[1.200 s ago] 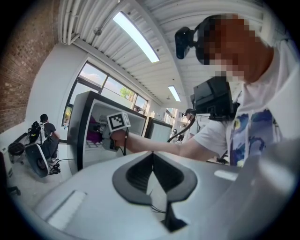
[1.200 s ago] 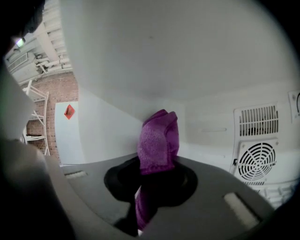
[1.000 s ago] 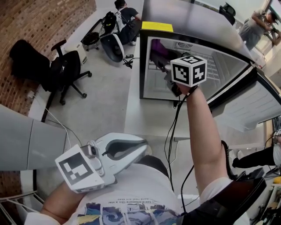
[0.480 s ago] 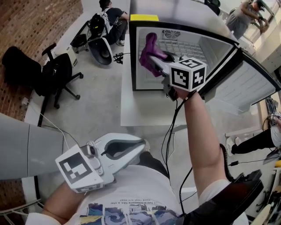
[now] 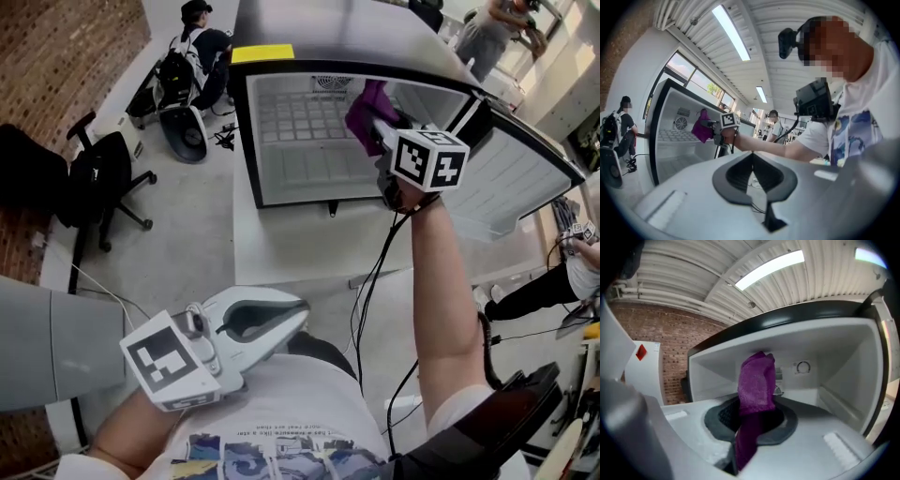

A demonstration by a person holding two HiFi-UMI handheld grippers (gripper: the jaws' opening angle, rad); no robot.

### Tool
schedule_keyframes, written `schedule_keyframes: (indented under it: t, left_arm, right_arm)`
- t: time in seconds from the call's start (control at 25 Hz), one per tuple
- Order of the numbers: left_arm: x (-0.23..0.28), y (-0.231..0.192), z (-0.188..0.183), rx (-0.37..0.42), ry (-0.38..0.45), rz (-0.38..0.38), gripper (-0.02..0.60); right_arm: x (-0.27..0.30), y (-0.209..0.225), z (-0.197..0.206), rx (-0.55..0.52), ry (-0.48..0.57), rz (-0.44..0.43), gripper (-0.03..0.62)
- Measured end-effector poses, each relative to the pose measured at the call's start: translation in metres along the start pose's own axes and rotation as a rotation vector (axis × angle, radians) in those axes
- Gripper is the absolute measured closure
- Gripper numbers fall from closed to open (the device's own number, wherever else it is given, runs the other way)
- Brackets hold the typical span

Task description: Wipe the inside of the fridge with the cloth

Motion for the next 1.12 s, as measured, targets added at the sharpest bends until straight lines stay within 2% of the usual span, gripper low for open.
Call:
schedule_keyframes:
  t: [0.12,0.24,0.36,0.56,0.76,0.92,1.12]
  left_arm:
    - [0.017,-0.009,-0.011,0.003,0.062,0.026,0.574]
    - [0.029,-0.023,-0.011,-0.002,0.056,0.019,0.574]
    - [0.044,-0.033,-0.019,0.002,0.095,0.040,0.574]
    - [0.054,-0.054,-0.014,0.008,0.058,-0.011,0.574]
    - [0.063,-0.061,-0.027,-0.036,0.090,-0.032,0.574]
    - [0.055,-0.074,-0.018,0.001,0.059,-0.061,0.574]
    - [0.051,-0.073,-0.023,-0.026,0.071,-0.080,0.574]
  right_arm:
    - [0.002,0.039,-0.007,-0.051,-0.003,0.104,0.542]
    - [0.009,0.072,-0.008,-0.119,-0.026,0.193,0.542]
    - [0.020,0.097,-0.007,-0.185,-0.048,0.276,0.542]
    - [0.046,0.121,0.009,-0.236,-0.099,0.353,0.542]
    - [0.068,0.121,0.035,-0.202,-0.181,0.326,0.542]
    - [0.084,0.106,0.042,-0.169,-0.184,0.278,0.542]
    - [0.100,0.081,0.049,-0.117,-0.187,0.218,0.542]
Point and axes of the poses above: the fingertips, and each gripper's own axes: x forward along the fingers, y to its right, z out of its underside, the point moved 3 cm from there along -x, backward along the fingers, and after that the axes turned 13 degrees about y, right-handed, at the moved point
